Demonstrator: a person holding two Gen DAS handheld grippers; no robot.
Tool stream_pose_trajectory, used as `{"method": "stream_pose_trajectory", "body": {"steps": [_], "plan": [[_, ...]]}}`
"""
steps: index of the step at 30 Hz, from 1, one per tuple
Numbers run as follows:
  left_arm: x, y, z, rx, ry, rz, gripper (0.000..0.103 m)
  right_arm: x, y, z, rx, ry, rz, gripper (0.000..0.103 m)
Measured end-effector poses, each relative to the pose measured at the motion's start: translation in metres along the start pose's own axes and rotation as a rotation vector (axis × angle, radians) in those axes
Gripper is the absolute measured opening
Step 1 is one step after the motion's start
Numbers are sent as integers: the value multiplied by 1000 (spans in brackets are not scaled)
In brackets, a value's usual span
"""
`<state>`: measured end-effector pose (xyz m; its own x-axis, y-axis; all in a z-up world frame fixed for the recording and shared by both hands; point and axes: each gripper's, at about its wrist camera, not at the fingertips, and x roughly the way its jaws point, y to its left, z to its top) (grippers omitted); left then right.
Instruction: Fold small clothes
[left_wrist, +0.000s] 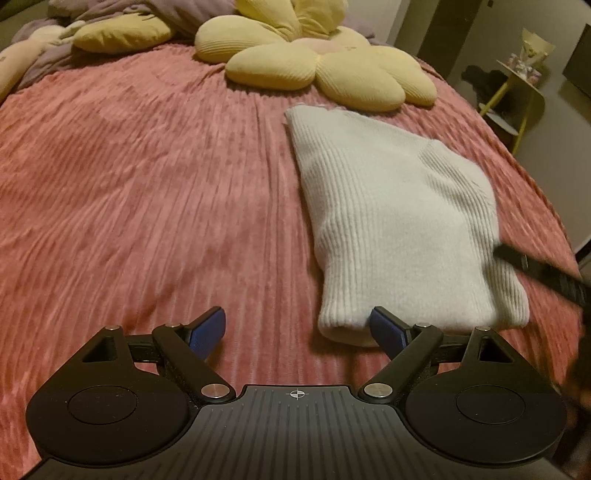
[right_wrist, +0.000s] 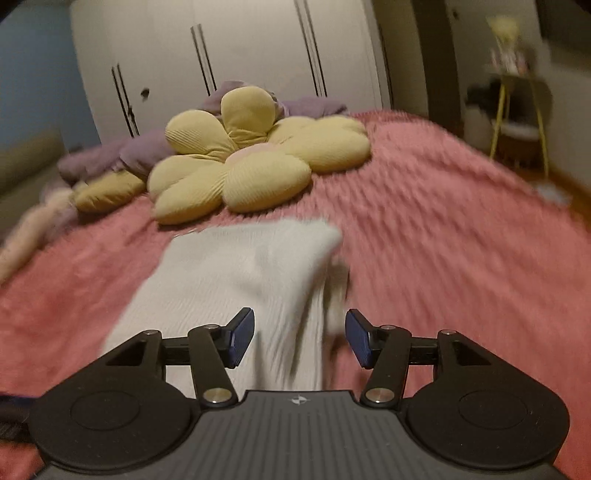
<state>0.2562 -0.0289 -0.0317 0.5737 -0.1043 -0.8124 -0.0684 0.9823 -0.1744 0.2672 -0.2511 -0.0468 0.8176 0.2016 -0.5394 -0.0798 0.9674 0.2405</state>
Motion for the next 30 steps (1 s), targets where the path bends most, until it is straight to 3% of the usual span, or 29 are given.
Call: {"method": "stream_pose_trajectory", "body": {"steps": [6,13,19,24,30], "plan": [[-5,-7,-5,16,-4,5,91,-27,-20,-50,131,91,36,55],[-9,6,-32,39,-30,46,91,-40,-42,-56,301,100,120,54],[-4,4,-37,31,-134,32,89,-38,-60,-69,526,141,242,54],[12,-9,-33,94,-169,64,81,-35,-67,-75,663,144,342,53],[21,-15,-28,111,-208,39,65,-18,-70,-75,794,146,411,44]]}}
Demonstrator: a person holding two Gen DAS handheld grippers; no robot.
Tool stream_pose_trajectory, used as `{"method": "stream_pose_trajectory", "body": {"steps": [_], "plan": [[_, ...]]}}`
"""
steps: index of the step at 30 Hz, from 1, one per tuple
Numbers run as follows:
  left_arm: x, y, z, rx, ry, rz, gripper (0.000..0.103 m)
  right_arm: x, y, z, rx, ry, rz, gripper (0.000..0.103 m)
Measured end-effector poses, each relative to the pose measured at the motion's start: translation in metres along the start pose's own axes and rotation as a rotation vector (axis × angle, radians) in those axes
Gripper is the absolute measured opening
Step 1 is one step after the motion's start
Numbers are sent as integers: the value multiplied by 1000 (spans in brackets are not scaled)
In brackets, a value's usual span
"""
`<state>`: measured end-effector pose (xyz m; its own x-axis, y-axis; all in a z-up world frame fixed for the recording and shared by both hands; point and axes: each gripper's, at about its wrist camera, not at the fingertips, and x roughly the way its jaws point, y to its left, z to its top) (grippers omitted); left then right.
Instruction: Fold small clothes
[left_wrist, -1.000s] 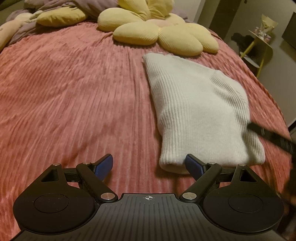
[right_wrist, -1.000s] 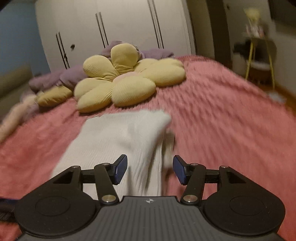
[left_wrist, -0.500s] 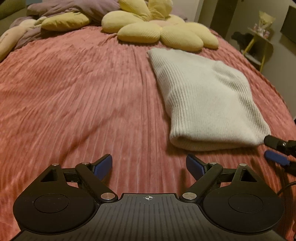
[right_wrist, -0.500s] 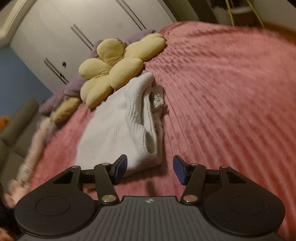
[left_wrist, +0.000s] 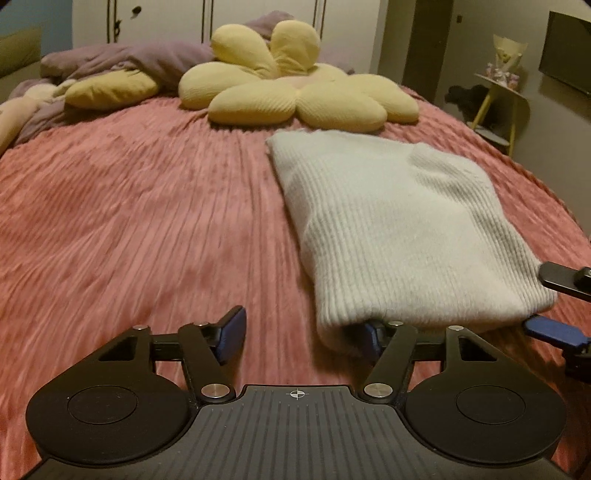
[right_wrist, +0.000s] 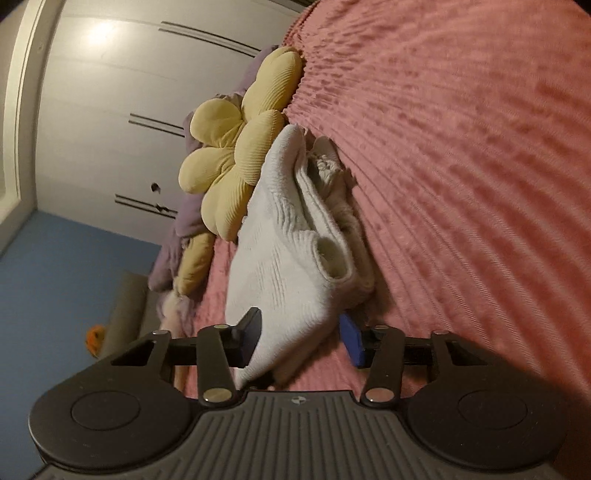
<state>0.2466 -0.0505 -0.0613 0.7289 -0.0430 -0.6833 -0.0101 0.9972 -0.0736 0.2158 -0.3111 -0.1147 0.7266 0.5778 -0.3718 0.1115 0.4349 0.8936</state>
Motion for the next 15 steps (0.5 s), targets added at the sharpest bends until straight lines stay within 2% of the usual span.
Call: {"method": "stream_pose_trajectory", "body": {"steps": [1,3,4,5,6,7,9,13,14,15], "plan": [[2,-2,1,1,-6,-4,63,4,0,2,11,-9,3,44],[5,-3,3,-4,-11,-20,52,11,-2,5,28,-23,1,40],[5,-4,3,-7,-12,-35,48,16,-2,7,33,-22,-5,33],[6,-4,4,-12,-14,-55,37,21,-2,8,31,-18,-16,28],[5,-3,5,-18,-14,-79,29,24,-2,9,18,-13,-33,17],[4,-3,7,-24,-15,-92,28,28,3,10,-21,-8,-76,11],[-1,-3,8,-33,-31,-103,28,28,15,10,-151,-28,-151,10],[-4,-2,9,-65,26,-133,29,16,48,1,-442,-146,-269,10],[-5,-1,9,-71,50,-124,32,17,51,-1,-497,-157,-307,10],[-5,1,9,-81,77,-120,42,19,51,-3,-527,-149,-335,10]]}}
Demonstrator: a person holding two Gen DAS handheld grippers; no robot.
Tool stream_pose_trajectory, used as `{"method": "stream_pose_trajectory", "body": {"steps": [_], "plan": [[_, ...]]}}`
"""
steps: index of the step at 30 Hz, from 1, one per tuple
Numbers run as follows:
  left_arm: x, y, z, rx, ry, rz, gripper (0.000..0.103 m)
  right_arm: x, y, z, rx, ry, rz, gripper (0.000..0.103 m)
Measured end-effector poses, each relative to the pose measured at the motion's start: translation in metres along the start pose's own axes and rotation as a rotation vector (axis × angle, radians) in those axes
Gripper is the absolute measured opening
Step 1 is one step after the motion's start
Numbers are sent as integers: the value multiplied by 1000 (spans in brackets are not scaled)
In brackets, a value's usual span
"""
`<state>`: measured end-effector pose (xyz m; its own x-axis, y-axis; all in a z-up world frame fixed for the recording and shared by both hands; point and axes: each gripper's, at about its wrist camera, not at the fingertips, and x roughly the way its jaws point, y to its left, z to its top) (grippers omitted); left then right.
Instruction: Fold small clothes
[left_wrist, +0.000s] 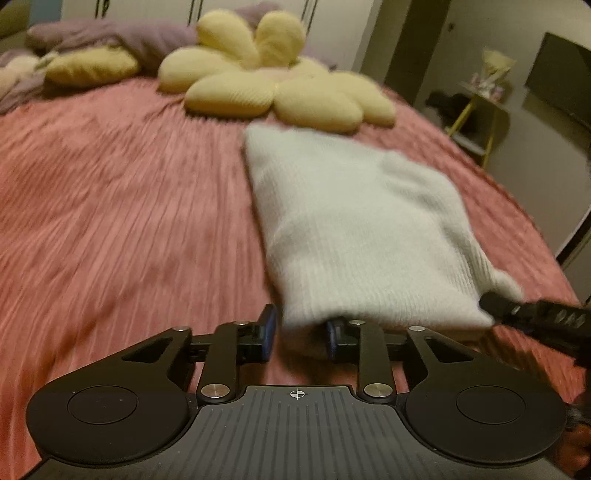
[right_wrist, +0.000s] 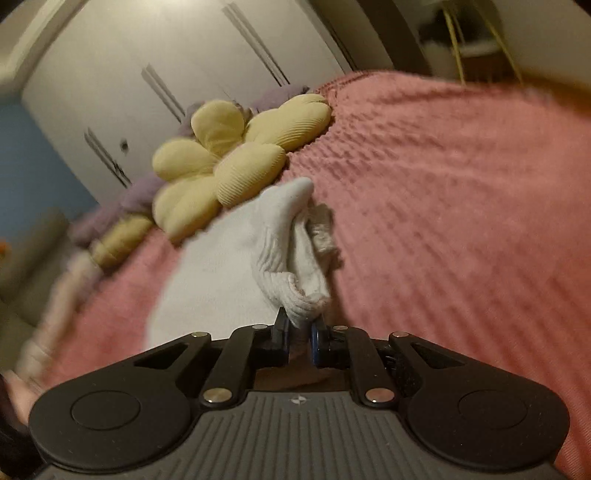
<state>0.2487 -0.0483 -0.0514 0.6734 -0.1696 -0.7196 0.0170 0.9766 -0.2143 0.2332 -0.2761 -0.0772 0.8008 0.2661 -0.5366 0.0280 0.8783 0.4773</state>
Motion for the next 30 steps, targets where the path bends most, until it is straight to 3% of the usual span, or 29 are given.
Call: {"method": "stream_pose_trajectory", "body": {"steps": [2,4,5,8,11,13,15,18,20,22,24,27,30], "plan": [[-7,9,0,-24,48,-18,54,10,-1,-4,-28,73,-44,13],[-21,17,4,-28,53,-25,56,6,-4,-3,-23,82,-45,31],[-29,21,8,-23,33,-17,59,0,-5,1,-21,74,-36,31],[-38,24,28,-38,-40,9,65,-18,-6,12,-56,-15,-35,31],[-22,12,54,-47,-53,3,65,-14,13,27,-149,-64,-31,31],[-3,-1,65,-5,-35,-3,65,0,31,33,-231,-66,-17,27],[16,-8,69,19,-7,37,66,18,47,37,-315,-64,-33,18],[40,-7,65,9,52,77,74,36,66,37,-460,-103,-42,16],[45,-2,61,-15,53,61,76,49,72,32,-562,-98,-93,12],[49,-1,56,2,51,48,80,68,67,27,-632,-65,-204,11],[53,-1,52,17,47,42,84,79,49,25,-589,-48,-252,11],[45,4,57,-12,38,19,81,75,34,34,-488,-38,-189,11],[41,16,67,-86,24,-20,81,55,21,52,-338,-35,-66,16]]}}
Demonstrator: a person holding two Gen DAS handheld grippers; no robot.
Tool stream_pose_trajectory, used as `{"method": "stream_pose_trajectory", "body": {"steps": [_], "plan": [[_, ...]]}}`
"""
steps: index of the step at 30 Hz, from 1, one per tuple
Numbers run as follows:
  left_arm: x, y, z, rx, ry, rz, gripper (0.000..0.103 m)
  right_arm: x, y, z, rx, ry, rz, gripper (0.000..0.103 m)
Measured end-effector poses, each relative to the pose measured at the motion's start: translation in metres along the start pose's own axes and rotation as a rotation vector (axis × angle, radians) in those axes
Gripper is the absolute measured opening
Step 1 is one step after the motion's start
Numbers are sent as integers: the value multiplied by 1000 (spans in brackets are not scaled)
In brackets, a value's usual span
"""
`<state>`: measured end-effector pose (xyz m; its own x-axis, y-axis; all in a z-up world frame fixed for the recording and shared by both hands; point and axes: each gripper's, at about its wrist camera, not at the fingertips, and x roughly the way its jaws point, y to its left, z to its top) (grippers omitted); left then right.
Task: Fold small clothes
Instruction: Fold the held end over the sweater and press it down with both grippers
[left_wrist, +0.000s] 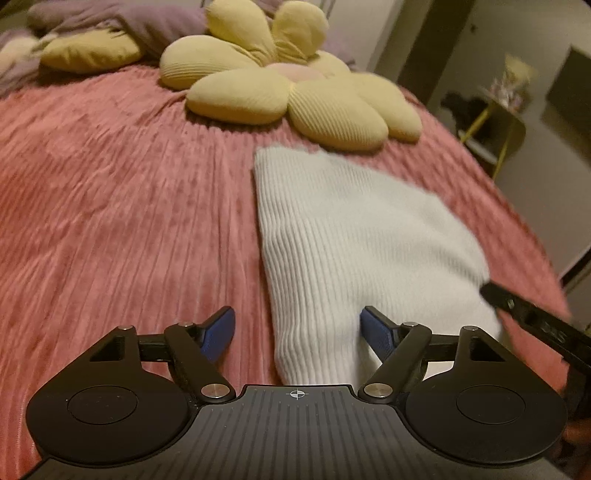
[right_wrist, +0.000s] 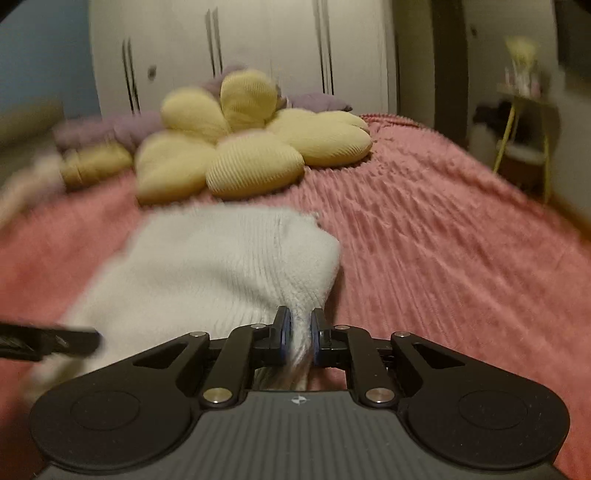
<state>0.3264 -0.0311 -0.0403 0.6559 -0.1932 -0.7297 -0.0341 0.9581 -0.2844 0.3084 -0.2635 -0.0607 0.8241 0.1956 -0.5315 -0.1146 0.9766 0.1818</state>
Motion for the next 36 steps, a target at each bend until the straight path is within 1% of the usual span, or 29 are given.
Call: {"method": "stream_pose_trajectory", "body": {"steps": [1,3,4,6,8,10,11,13,14,15,16,17,20,22,25,26,27,28,30,32,34,35,36], "plan": [[2,2,3,-16,4,-10,81,-4,-8,2,61,-4,26,20],[8,5,7,-37,32,-41,81,-6,-18,4,153,8,57,20],[12,6,8,-41,47,-54,81,-6,-19,4,166,13,69,20],[20,4,10,-35,69,-64,83,-3,-13,3,147,20,81,20],[31,5,11,-36,87,-61,85,8,-5,3,108,34,65,20],[39,12,13,-68,112,-72,86,22,-4,0,96,60,48,21],[39,15,15,-86,115,-87,85,25,-6,-1,97,61,48,24],[36,21,18,-103,117,-123,85,26,-17,5,136,89,72,41],[36,26,20,-116,125,-156,84,24,-24,8,169,97,92,47],[39,28,20,-129,134,-186,84,21,-33,9,203,105,114,60],[42,31,20,-151,146,-209,84,18,-43,8,238,114,149,64],[46,33,21,-175,158,-224,84,19,-50,6,269,122,184,64],[59,34,21,-222,182,-273,84,32,-72,-4,447,184,319,64],[66,32,23,-227,187,-290,84,40,-75,-6,499,196,366,64],[75,31,28,-245,190,-298,84,55,-77,-6,542,201,414,64],[78,33,30,-265,192,-301,81,60,-77,-5,555,201,424,63],[79,34,31,-285,195,-304,74,64,-76,-4,567,203,433,62],[81,36,32,-297,203,-306,70,68,-74,-4,573,206,432,58],[81,39,32,-304,220,-305,58,74,-69,-3,565,214,410,49],[74,42,36,-319,228,-319,51,75,-64,-1,557,218,399,44],[59,47,39,-338,215,-346,49,69,-59,2,557,218,398,40],[49,49,39,-342,201,-366,49,64,-56,4,568,212,416,39],[38,52,38,-351,195,-370,49,59,-54,6,576,206,438,38]]}}
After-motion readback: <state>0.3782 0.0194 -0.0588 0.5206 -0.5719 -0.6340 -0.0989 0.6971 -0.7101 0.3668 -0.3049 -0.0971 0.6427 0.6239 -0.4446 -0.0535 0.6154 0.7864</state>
